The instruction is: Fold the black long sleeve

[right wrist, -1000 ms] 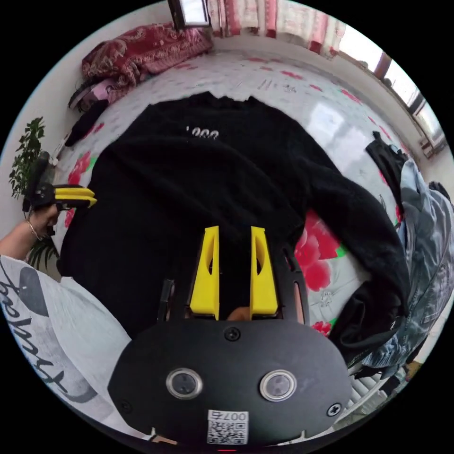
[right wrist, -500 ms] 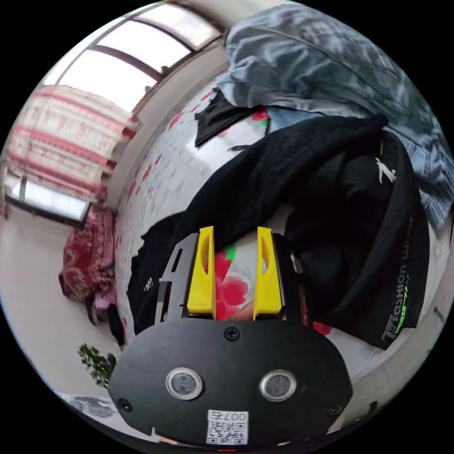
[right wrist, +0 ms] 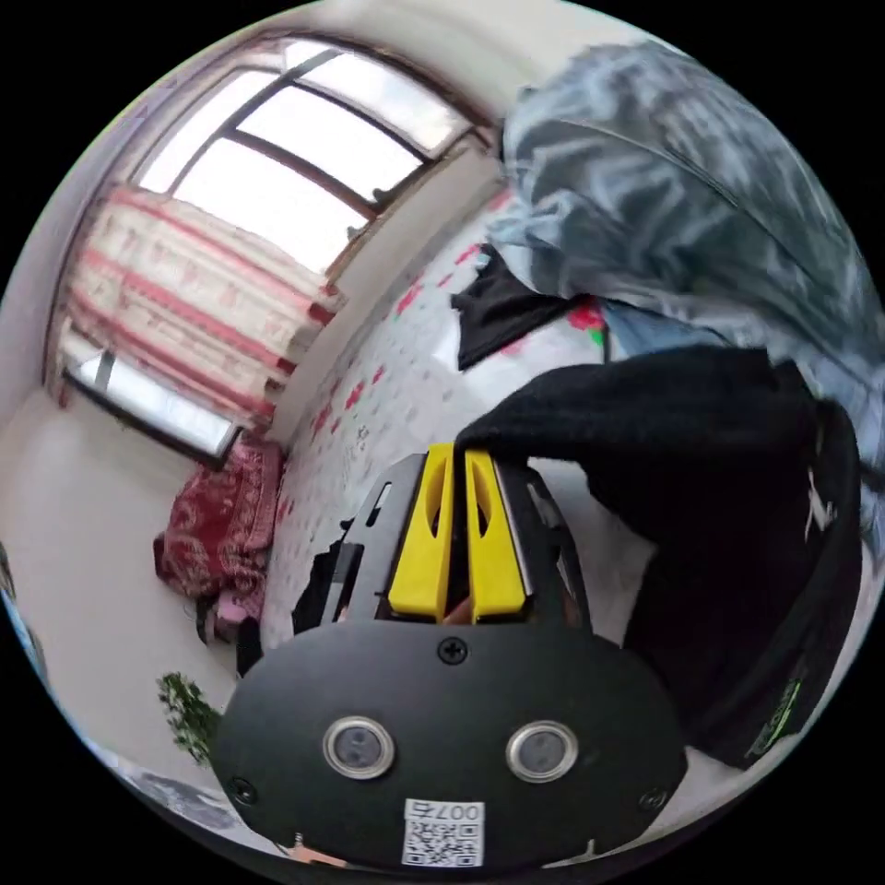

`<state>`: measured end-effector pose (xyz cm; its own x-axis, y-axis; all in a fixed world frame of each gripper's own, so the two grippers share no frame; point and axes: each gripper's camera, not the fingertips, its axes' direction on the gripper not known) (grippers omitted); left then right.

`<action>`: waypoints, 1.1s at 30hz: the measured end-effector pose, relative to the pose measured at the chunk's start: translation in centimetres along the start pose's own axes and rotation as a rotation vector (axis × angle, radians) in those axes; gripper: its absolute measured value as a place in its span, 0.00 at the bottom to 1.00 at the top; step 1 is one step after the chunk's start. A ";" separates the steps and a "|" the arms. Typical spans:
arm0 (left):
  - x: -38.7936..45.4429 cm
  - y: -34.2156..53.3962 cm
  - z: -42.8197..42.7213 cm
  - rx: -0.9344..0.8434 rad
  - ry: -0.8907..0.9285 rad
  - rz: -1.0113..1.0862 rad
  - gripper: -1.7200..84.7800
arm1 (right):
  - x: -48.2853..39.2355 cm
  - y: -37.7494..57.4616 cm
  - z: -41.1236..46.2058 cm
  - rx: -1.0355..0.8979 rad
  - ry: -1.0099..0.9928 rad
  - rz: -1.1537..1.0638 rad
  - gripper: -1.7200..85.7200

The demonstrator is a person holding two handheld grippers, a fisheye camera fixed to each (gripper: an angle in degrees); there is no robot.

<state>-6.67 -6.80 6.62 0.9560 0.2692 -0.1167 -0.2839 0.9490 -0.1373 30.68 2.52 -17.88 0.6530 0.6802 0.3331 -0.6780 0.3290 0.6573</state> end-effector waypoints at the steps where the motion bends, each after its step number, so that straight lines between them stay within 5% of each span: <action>1: 0.0 0.0 0.0 0.001 0.000 -0.002 0.09 | -3.5 -0.3 0.1 -0.011 0.015 -0.133 0.02; 3: 0.0 -0.1 0.1 0.005 0.006 -0.013 0.09 | -18.1 3.0 1.1 -0.058 0.085 -0.720 0.02; 6: -0.1 -0.1 0.3 0.012 0.015 -0.021 0.09 | -29.7 13.1 3.0 -0.156 -0.017 -1.201 0.02; 9: -0.1 0.2 0.6 0.030 0.020 -0.021 0.09 | -34.1 24.2 7.9 -0.441 -0.163 -1.371 0.03; 14: -0.3 1.0 1.1 0.081 0.033 -0.032 0.10 | -35.4 35.9 15.1 -0.868 -0.092 -1.379 0.05; 26: -0.2 1.8 2.5 0.134 0.056 -0.024 0.10 | -44.1 28.5 20.7 -0.765 -0.309 -1.151 0.09; 33: 0.7 2.3 3.2 0.148 0.017 0.011 0.10 | -45.2 36.3 29.3 -1.116 -0.240 -1.108 0.09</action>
<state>-6.38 -3.95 9.34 0.9512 0.2781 -0.1340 -0.2793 0.9602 0.0100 -13.58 -35.43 10.73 0.9328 -0.2911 0.2126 0.3226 0.9373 -0.1319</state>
